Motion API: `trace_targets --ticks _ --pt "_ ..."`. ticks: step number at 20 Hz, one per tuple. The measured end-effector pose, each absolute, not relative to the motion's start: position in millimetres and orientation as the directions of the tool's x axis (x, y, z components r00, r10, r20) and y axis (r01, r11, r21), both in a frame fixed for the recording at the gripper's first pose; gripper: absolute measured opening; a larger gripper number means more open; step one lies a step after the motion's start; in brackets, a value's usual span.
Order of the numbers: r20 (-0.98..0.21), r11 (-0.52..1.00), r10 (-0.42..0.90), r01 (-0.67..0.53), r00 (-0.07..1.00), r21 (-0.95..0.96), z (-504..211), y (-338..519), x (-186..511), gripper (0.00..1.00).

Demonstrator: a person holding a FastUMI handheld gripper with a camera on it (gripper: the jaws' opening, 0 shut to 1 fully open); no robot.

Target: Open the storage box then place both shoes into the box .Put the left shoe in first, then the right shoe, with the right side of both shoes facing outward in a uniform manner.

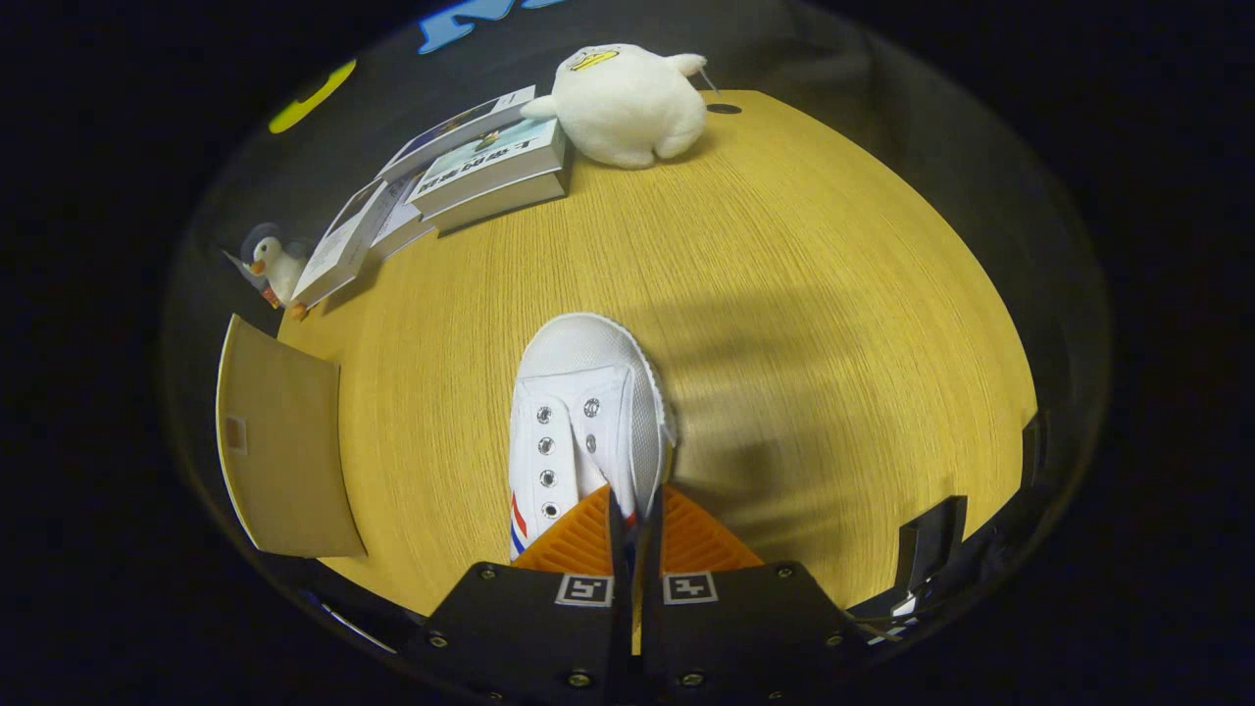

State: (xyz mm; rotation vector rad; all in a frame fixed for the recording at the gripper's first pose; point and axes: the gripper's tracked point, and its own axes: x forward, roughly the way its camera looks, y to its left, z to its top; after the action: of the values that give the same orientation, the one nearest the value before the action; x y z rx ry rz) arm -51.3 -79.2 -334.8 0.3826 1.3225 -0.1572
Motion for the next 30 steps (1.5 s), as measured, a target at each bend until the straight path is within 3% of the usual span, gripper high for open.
trace_targets --ticks 12,30 --pt "-0.904 0.904 0.227 0.268 0.363 0.334 -241.5 -15.4 -8.5 0.04" --pt "-0.832 0.912 0.340 0.064 0.438 0.406 -152.5 135.9 48.5 0.04"
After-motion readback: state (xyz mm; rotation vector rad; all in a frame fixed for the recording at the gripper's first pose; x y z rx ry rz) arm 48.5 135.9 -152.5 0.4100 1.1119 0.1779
